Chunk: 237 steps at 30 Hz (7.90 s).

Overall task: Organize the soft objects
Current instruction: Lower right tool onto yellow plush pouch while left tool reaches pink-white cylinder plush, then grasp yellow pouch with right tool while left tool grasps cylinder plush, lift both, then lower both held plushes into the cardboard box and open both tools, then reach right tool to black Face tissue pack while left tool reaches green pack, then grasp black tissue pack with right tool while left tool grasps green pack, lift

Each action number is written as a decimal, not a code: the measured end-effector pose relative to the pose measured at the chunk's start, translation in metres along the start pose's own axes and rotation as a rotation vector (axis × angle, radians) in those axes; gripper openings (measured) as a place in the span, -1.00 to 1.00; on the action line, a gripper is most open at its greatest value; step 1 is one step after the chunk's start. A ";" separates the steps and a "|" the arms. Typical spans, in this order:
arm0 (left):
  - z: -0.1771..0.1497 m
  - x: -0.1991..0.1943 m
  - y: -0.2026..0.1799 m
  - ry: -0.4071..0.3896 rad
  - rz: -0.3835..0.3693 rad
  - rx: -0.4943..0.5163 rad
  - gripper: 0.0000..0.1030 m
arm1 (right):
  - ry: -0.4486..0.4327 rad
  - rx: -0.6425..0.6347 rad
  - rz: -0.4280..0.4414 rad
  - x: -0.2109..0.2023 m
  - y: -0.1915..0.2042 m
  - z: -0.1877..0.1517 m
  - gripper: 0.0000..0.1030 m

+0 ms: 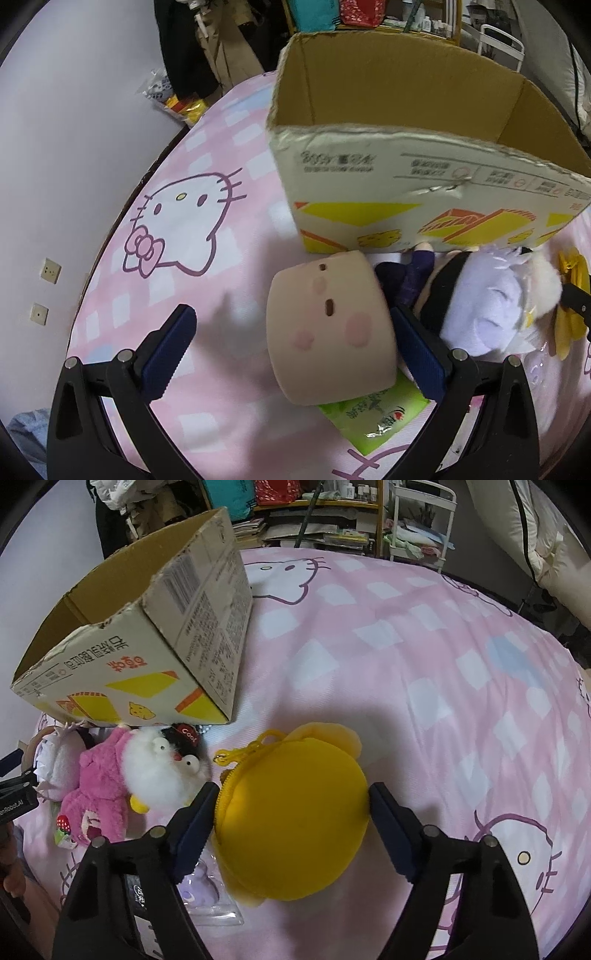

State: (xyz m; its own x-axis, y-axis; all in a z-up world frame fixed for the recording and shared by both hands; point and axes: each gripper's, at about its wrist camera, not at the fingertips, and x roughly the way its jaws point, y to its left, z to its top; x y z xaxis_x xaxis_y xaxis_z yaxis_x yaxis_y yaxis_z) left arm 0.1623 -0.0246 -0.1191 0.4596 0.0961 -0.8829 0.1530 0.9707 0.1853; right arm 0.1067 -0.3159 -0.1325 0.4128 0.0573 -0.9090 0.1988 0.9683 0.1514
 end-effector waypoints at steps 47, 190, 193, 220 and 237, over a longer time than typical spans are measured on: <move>-0.033 -0.069 0.011 -0.210 -0.142 -0.031 -0.16 | -0.350 -0.105 0.055 -0.061 0.021 -0.005 0.43; -0.016 -0.050 0.005 -0.028 -0.170 0.118 0.93 | -0.151 -0.175 0.158 -0.059 0.103 -0.057 1.00; -0.015 -0.041 -0.001 0.009 -0.192 0.135 0.93 | -0.101 -0.176 0.158 -0.046 0.103 -0.058 1.00; -0.024 0.033 -0.027 0.262 -0.230 0.210 0.67 | 0.107 -0.205 0.210 0.013 0.131 -0.073 0.47; -0.043 -0.009 0.004 0.160 -0.217 0.089 0.66 | -0.054 -0.200 0.187 -0.034 0.104 -0.072 0.34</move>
State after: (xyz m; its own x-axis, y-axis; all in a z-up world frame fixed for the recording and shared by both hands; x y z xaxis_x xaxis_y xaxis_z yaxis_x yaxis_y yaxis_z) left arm 0.1215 -0.0124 -0.1288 0.2654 -0.0713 -0.9615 0.3118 0.9500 0.0156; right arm 0.0491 -0.1995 -0.1144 0.4736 0.2319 -0.8497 -0.0625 0.9711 0.2302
